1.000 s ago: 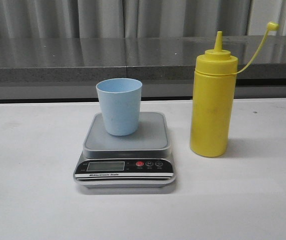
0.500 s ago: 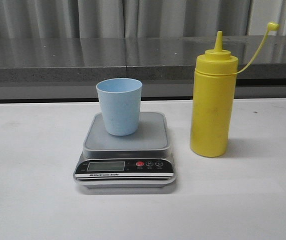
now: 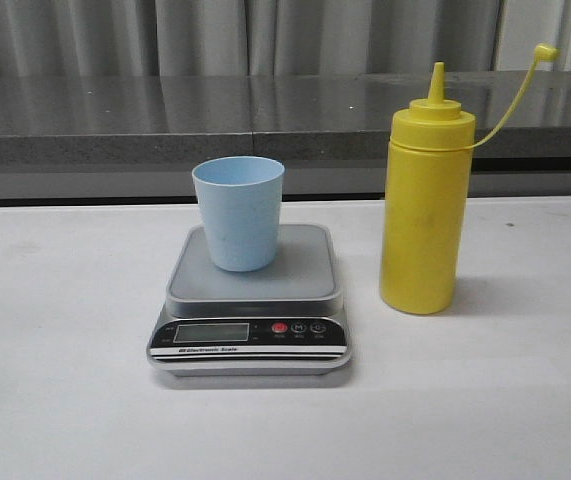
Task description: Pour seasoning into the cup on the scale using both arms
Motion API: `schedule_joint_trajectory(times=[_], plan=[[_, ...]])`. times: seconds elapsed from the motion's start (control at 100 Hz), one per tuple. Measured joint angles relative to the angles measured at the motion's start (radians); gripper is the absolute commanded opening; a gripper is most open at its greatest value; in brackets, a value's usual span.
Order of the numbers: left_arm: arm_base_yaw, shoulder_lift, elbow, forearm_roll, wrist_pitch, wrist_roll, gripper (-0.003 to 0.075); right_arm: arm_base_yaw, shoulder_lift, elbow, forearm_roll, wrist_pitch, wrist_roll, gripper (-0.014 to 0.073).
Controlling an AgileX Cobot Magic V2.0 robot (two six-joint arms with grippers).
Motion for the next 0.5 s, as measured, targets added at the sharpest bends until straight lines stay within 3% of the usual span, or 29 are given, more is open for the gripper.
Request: schedule_joint_trajectory(times=[0.5], plan=[[0.0, 0.0, 0.0, 0.0, 0.0, 0.0, -0.002, -0.017, -0.006, 0.0, -0.006, 0.002, 0.0, -0.0068]])
